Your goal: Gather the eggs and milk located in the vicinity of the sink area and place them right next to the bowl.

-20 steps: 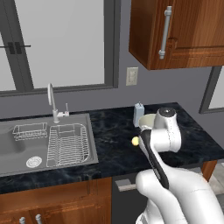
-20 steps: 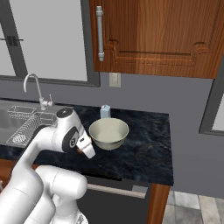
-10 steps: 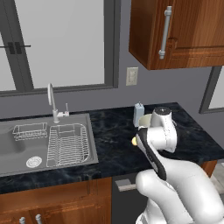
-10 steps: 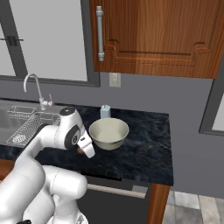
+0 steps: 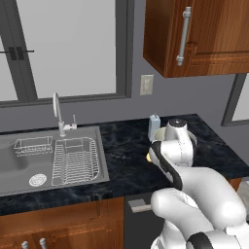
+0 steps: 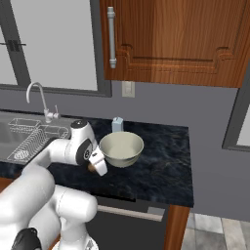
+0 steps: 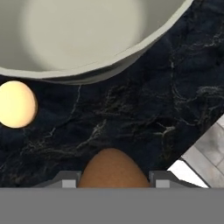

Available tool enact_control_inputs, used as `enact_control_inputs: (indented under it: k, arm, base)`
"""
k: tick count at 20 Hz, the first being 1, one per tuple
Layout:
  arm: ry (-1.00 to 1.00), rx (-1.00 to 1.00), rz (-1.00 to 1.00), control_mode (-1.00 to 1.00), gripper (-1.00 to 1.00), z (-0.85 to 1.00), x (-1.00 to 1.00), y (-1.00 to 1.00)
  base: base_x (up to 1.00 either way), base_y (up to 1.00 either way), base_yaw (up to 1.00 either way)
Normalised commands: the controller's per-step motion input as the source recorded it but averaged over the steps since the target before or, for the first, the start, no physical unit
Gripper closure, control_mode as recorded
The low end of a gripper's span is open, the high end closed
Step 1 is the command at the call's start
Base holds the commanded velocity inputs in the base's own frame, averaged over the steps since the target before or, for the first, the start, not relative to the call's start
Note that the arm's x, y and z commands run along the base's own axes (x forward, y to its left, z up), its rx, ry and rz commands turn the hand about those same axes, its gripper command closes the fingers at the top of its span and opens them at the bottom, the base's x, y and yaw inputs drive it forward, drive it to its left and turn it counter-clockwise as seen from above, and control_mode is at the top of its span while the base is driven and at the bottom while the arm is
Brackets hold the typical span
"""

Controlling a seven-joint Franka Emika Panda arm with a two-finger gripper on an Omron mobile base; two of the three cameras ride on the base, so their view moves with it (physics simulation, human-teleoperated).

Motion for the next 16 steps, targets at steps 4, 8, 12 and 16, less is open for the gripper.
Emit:
enact_control_inputs:
  k: [4,8,12,16]
  arm:
    - [-0.07,0.0,0.0,-1.0,1.0,-0.46,0.06,0.07]
    - [-0.07,0.0,0.0,-1.0,1.0,-0.42,0.06,0.08]
    - [-0.07,0.0,0.0,-1.0,1.0,-0.42,0.04,0.05]
    - [-0.06,0.0,0.0,-1.0,1.0,-0.45,0.0,0.0]
  base:
    - [0.0,0.0,0.0]
    - [0.0,0.0,0.0]
    - [0.0,0.0,0.0]
    - [0.0,0.0,0.0]
